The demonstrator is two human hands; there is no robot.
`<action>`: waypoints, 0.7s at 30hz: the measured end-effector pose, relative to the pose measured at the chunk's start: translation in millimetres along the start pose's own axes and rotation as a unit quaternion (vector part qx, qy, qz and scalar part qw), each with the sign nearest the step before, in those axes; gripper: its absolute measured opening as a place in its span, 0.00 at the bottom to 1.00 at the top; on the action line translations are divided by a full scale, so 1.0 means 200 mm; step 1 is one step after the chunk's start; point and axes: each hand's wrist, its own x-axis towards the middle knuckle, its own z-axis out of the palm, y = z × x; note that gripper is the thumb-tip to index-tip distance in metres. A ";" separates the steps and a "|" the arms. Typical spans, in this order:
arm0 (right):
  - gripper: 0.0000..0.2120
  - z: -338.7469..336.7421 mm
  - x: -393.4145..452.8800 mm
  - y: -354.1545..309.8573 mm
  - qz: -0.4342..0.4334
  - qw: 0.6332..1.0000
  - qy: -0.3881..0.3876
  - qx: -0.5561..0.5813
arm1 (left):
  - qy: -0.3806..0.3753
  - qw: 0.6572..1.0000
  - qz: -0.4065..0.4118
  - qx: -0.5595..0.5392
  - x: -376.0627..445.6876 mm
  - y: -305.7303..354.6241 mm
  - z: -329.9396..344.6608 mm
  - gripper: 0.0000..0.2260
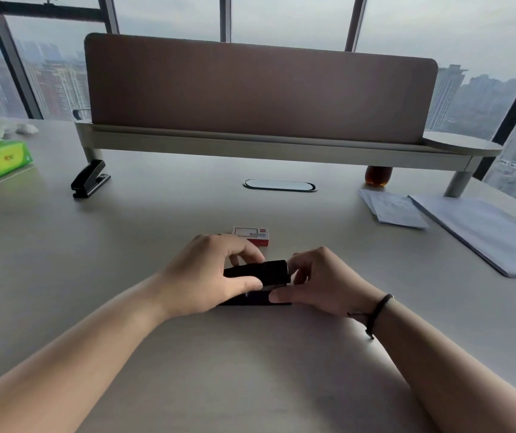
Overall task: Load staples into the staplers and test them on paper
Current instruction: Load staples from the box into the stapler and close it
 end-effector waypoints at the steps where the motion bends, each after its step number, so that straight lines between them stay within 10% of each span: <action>1: 0.13 -0.01 -0.01 -0.01 -0.003 0.999 -0.008 0.033 | 0.007 1.000 -0.004 -0.016 -0.01 -0.01 0.01 0.11; 5: 0.18 -0.06 -0.03 -0.01 -0.011 0.976 0.005 0.216 | 0.019 0.997 -0.022 -0.065 -0.02 -0.07 0.05 0.12; 11: 0.06 -0.05 -0.01 0.01 0.018 0.984 0.004 0.179 | -0.008 0.994 -0.024 -0.104 0.00 -0.07 0.07 0.12; 21: 0.15 -0.02 -0.01 0.04 -0.028 0.994 -0.013 0.101 | 0.002 0.990 -0.020 -0.137 -0.02 -0.09 0.07 0.12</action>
